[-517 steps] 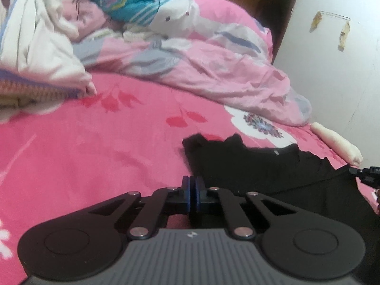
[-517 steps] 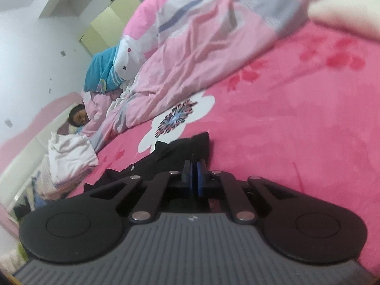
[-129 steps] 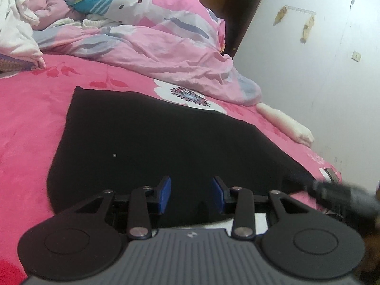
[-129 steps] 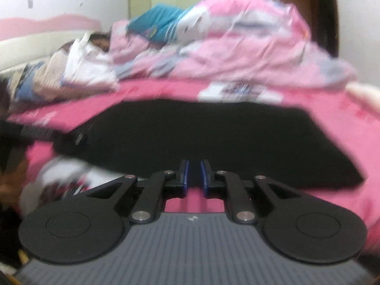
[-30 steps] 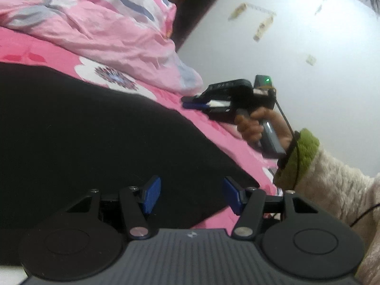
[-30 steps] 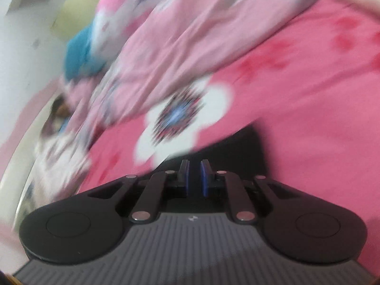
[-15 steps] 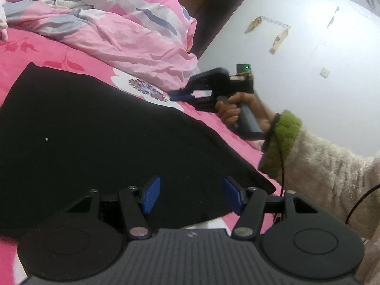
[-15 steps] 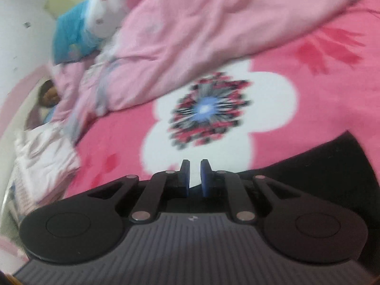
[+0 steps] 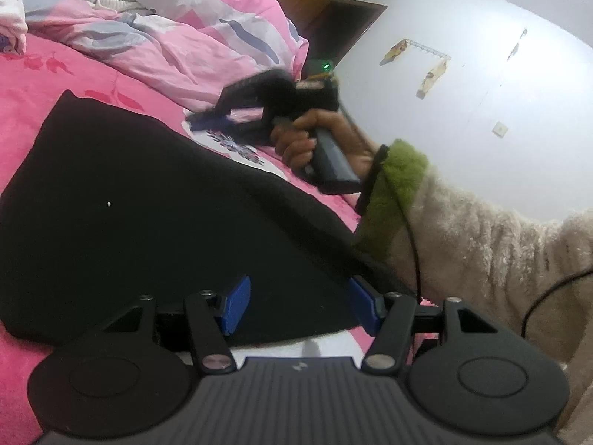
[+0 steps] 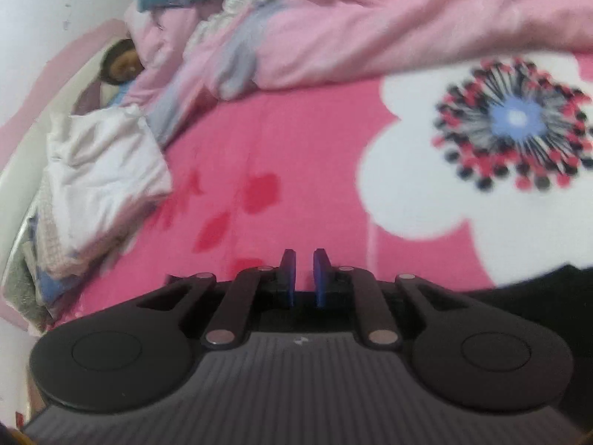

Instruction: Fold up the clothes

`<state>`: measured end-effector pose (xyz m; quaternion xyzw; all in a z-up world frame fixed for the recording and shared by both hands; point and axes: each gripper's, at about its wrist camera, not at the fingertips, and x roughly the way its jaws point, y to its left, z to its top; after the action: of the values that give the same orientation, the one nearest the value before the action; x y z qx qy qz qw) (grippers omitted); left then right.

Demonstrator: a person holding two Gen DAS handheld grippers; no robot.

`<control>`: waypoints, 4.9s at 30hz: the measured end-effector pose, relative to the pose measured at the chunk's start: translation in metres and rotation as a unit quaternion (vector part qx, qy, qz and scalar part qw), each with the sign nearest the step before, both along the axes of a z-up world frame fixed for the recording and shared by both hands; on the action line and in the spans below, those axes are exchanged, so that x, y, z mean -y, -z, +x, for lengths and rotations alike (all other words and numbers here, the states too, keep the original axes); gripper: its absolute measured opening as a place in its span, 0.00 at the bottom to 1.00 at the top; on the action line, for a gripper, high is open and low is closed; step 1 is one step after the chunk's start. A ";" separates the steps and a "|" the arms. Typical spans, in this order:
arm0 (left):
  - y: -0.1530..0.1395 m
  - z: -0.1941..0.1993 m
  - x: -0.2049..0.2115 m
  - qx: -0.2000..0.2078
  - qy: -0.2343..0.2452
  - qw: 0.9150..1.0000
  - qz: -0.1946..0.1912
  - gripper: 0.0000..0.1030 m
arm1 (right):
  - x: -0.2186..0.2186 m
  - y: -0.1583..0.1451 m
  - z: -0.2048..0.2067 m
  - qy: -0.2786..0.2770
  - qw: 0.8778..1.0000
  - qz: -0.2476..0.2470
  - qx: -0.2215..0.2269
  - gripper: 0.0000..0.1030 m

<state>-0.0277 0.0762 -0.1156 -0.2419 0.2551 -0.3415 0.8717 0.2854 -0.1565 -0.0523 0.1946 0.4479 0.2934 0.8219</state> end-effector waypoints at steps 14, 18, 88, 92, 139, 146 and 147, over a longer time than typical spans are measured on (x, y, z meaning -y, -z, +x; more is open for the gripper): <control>0.007 -0.009 -0.006 0.005 0.007 1.000 -0.014 0.59 | -0.083 0.015 0.026 -0.053 0.999 0.000 -0.013 0.10; 0.008 -0.009 -0.008 0.001 0.009 1.000 -0.026 0.59 | -0.088 0.000 0.010 -0.097 0.995 0.017 -0.014 0.11; -0.032 -0.003 -0.106 -0.044 -0.105 0.993 -0.011 0.21 | -0.057 0.044 -0.247 -0.141 0.977 0.124 0.099 0.04; -0.030 -0.001 -0.102 -0.052 -0.101 0.994 -0.003 0.08 | -0.058 0.043 -0.252 -0.150 0.974 0.111 0.125 0.04; -0.011 0.001 -0.152 -0.146 -0.114 0.979 -0.083 0.00 | -0.067 0.051 -0.266 -0.178 0.963 0.073 0.190 0.05; -0.012 -0.009 -0.166 -0.139 -0.122 0.980 -0.077 0.01 | -0.068 0.053 -0.265 -0.176 0.964 0.075 0.187 0.04; -0.015 -0.010 -0.162 -0.128 -0.120 0.982 -0.065 0.01 | -0.068 0.053 -0.265 -0.176 0.964 0.076 0.185 0.04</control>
<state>-0.0381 0.2386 -0.1009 -0.3687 0.3108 -0.2167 0.8488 0.0207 -0.0885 -0.1050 0.1169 0.2914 0.4975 0.8087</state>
